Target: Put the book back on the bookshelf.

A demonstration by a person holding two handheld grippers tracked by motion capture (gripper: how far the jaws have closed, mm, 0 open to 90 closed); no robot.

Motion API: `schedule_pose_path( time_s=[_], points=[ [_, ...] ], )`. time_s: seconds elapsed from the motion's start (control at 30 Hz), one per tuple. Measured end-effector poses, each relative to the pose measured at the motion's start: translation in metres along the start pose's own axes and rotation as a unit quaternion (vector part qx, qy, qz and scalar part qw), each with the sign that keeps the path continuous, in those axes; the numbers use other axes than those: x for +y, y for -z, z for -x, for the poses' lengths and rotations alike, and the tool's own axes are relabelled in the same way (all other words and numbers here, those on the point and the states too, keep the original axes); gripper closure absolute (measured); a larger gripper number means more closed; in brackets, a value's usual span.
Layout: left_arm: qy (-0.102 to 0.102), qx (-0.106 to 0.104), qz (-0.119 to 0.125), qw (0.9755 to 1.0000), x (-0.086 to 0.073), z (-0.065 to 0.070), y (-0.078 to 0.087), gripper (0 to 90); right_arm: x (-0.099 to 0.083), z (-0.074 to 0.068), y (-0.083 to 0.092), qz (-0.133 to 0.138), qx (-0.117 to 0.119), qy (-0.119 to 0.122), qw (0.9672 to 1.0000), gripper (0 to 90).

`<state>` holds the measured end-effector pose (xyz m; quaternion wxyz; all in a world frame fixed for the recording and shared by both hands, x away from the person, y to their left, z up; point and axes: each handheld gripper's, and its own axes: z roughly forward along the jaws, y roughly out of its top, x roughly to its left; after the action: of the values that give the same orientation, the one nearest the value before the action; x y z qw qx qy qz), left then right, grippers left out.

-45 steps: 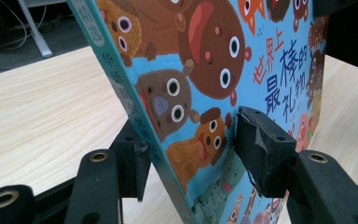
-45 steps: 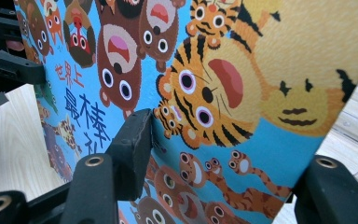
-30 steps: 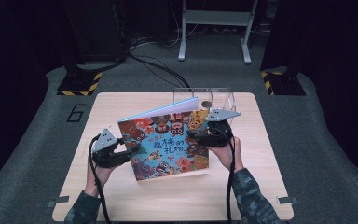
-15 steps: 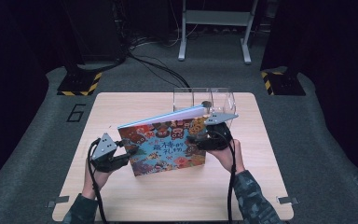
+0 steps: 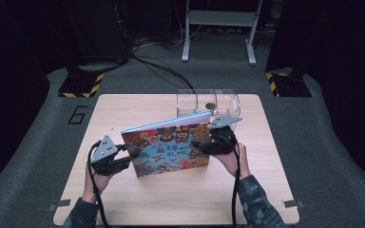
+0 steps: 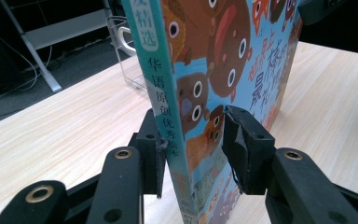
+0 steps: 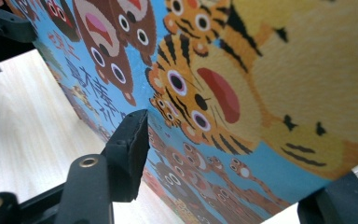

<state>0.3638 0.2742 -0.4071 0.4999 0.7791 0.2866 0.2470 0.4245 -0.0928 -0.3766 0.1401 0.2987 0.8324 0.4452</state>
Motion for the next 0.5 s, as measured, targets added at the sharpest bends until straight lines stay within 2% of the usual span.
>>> schedule_pose_path(
  time_s=[0.07, 0.1, 0.13, 0.2, 0.23, 0.27, 0.3, 0.33, 0.43, 0.5],
  points=[
    [0.002, 0.000, -0.003, 1.0000, 0.000, -0.002, -0.001, 60.4, 0.001, -0.001, -0.002, -0.001, -0.016, 0.011, 0.9998, 38.9],
    [0.003, -0.004, 0.000, 1.0000, 0.000, -0.004, -0.001, 60.4, 0.001, -0.002, -0.003, 0.000, -0.021, 0.009, 0.9997, 38.5],
    [0.011, -0.007, 0.001, 0.9999, -0.001, -0.004, -0.001, 60.4, 0.002, -0.002, -0.003, 0.001, -0.024, 0.009, 0.9997, 38.3],
    [0.013, -0.010, 0.007, 0.9998, -0.001, -0.006, -0.001, 60.1, 0.002, -0.001, -0.004, 0.003, -0.020, 0.010, 0.9997, 38.3],
    [0.016, -0.018, 0.006, 0.9997, -0.001, -0.007, -0.001, 59.9, 0.001, -0.001, -0.004, 0.004, -0.020, 0.010, 0.9998, 38.3],
    [0.026, -0.024, 0.015, 0.9993, 0.000, -0.008, 0.000, 59.2, 0.001, -0.001, -0.003, 0.002, -0.018, 0.011, 0.9998, 38.5],
    [0.043, -0.042, 0.030, 0.9977, 0.001, -0.009, -0.001, 56.8, 0.001, -0.001, -0.003, 0.003, -0.014, 0.013, 0.9998, 38.7],
    [0.046, -0.048, 0.035, 0.9972, 0.003, -0.010, -0.001, 53.4, 0.000, -0.001, -0.003, 0.003, -0.012, 0.013, 0.9998, 38.8],
    [0.041, -0.049, 0.043, 0.9970, 0.012, -0.009, -0.002, 50.2, 0.000, -0.001, -0.001, 0.001, -0.009, 0.010, 0.9999, 39.2],
    [0.030, -0.042, 0.048, 0.9975, 0.015, -0.008, -0.002, 53.6, 0.000, -0.001, -0.001, -0.001, -0.007, 0.011, 0.9999, 37.7]
  ],
)
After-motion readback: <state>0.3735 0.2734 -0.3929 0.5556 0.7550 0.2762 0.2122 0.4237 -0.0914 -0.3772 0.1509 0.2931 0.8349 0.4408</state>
